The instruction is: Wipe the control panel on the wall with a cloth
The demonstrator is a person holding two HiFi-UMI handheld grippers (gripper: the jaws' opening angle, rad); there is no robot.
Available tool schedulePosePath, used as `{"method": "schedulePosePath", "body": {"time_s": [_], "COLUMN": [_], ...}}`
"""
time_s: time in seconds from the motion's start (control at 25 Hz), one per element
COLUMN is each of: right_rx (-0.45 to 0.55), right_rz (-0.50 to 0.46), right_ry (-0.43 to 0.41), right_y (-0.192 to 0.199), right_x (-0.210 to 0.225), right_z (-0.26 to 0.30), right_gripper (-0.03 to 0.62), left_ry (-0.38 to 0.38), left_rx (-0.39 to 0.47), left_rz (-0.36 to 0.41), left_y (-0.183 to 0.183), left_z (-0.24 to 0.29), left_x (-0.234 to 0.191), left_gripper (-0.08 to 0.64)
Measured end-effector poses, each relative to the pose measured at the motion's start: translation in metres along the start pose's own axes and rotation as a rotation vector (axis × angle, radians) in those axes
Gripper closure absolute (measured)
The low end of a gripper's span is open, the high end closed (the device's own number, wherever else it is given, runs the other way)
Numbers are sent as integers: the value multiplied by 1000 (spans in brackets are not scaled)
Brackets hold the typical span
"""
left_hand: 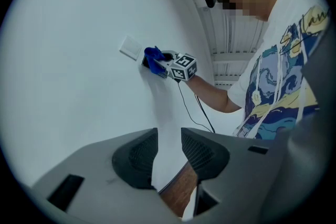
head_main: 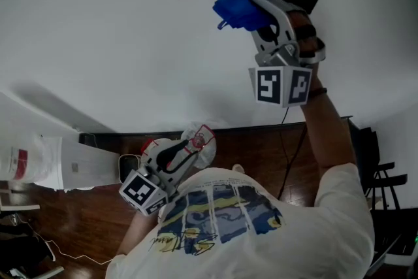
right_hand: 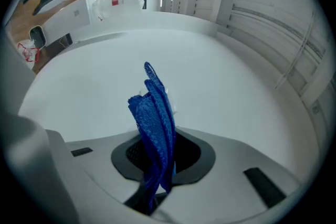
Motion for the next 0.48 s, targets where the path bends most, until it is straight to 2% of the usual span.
{"method": "schedulePosePath", "body": {"time_s": [0.2, 0.48], "right_rx": [-9, -34], "right_rz": [-18, -42], "right_ry": [72, 33], "right_y": [-2, 8], "right_x": [38, 18], "right_z": [11, 23], "right_gripper": [503, 503], "left_ry": [16, 5], "left_rx": [5, 37], "left_rz": [8, -14], "left_y": [-3, -8], "left_z": [3, 0], "left_x": [4, 3], "left_gripper": [445, 445]}}
Point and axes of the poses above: the fingertips, and each gripper's own axes: z forward along the fingers, x to its right, y out of its underside, the point moved 6 cm from there along -z, backward along the fingers, and after that the axes turned 13 degrees about -x, right-handed, at the moved point
